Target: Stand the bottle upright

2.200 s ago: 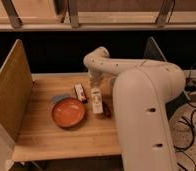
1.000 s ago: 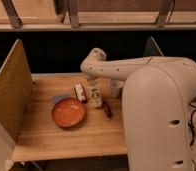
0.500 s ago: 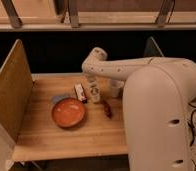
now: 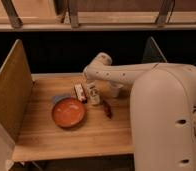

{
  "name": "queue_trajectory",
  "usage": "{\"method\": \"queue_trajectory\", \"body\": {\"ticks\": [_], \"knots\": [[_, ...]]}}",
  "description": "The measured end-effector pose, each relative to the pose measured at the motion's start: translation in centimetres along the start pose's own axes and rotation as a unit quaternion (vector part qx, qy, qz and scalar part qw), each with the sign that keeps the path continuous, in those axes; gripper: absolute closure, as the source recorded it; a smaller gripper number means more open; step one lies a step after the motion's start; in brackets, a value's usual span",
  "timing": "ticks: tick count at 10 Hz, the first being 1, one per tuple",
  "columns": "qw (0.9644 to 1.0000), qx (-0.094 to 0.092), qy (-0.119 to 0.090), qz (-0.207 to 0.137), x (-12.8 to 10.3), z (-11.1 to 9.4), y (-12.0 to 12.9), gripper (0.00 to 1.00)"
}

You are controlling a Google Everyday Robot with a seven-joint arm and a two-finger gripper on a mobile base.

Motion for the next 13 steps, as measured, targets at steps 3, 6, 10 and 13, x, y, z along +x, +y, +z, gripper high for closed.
{"method": "queue_trajectory", "body": {"ticks": [3,6,10,13], "knots": [[0.9989,-0.018,0.002,-0.043,0.3,0.4,0.3,1.0],[0.9967,-0.011,-0.005,-0.08,-1.8,-0.2,-0.9,1.0],[0.9952,-0.018,-0.042,-0.086,-3.8,0.0,-1.6,1.0],[0.992,-0.06,-0.082,-0.074,-4.5,0.8,0.1,1.0]]}}
